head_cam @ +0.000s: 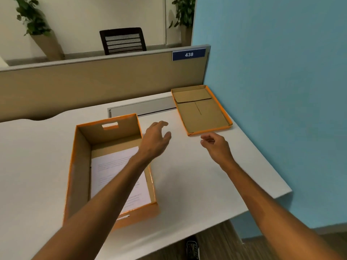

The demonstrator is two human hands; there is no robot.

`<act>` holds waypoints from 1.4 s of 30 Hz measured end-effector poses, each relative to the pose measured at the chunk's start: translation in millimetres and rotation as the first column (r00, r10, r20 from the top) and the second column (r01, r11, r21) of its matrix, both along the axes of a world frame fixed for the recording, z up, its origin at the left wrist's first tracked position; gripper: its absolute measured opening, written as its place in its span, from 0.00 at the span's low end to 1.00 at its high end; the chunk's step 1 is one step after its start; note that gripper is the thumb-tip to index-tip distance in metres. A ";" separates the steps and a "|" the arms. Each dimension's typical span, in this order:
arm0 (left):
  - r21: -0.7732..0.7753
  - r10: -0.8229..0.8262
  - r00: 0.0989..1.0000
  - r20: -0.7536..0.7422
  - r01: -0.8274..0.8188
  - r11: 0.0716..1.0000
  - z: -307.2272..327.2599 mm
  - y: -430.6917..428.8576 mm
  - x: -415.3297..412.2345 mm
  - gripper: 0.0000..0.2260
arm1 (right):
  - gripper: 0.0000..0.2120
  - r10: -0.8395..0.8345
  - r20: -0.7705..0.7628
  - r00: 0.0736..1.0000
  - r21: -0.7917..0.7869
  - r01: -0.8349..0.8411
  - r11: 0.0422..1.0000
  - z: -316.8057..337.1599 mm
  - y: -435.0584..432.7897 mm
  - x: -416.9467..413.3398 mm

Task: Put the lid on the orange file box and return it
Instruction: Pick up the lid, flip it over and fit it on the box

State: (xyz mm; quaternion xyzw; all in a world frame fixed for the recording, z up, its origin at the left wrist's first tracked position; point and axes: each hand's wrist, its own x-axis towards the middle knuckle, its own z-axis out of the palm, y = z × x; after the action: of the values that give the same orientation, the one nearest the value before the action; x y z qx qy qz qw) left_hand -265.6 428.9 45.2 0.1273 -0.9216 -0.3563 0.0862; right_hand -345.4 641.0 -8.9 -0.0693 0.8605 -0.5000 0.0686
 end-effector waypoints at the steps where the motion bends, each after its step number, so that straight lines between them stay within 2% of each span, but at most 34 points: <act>1: 0.012 0.004 1.000 0.019 -0.004 1.000 -4.4 5.3 -16.5 0.19 | 0.10 0.001 0.005 1.000 0.007 -0.001 1.000 -4.2 4.8 -14.6; 10: 0.165 0.066 0.971 0.232 -0.106 0.980 -66.8 40.1 -135.6 0.21 | 0.06 -0.046 0.064 0.997 0.092 0.040 0.995 -52.3 46.4 -136.7; 16: 0.221 0.138 0.924 0.357 -0.227 0.948 -106.5 53.8 -187.0 0.28 | 0.16 -0.064 0.008 0.998 0.294 0.059 0.954 -84.3 67.6 -206.1; 20: 0.201 0.187 0.887 0.421 -0.293 0.935 -126.5 59.4 -210.2 0.31 | 0.18 -0.151 -0.056 0.987 0.347 0.161 0.924 -97.8 70.8 -235.7; 25: 0.259 0.198 0.853 0.484 -0.356 0.898 -139.5 58.2 -228.0 0.26 | 0.20 -0.309 0.001 0.951 0.337 0.291 0.895 -107.6 71.8 -267.1; 28: 0.298 0.243 0.826 0.508 -0.433 0.850 -144.5 52.5 -235.5 0.25 | 0.15 -0.337 0.038 0.941 0.318 0.308 0.897 -113.0 73.2 -280.1; 31: 0.322 0.285 0.791 0.541 -0.508 0.799 -148.7 45.7 -241.0 0.20 | 0.08 -0.317 0.059 0.947 0.317 0.283 0.905 -117.4 74.0 -287.8; 34: 0.323 0.299 0.782 0.547 -0.526 0.786 -152.4 40.4 -244.9 0.16 | 0.10 -0.283 0.074 0.956 0.307 0.249 0.919 -121.6 78.9 -292.7; 38: 0.401 0.276 0.796 0.539 -0.530 0.747 -151.6 35.6 -243.9 0.15 | 0.11 -0.296 0.076 0.952 0.252 0.269 0.930 -122.9 84.9 -292.1; 42: 0.521 0.255 0.816 0.518 -0.538 0.663 -144.2 27.6 -236.1 0.13 | 0.12 -0.296 0.120 0.948 0.204 0.268 0.942 -119.2 85.2 -283.1</act>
State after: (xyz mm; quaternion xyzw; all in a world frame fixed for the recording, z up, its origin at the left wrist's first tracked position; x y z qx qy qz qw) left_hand -501.7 456.5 -99.0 0.4215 -0.6852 -0.5890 -0.0767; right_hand -628.5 726.2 -128.1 0.0990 0.8968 -0.4261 0.0664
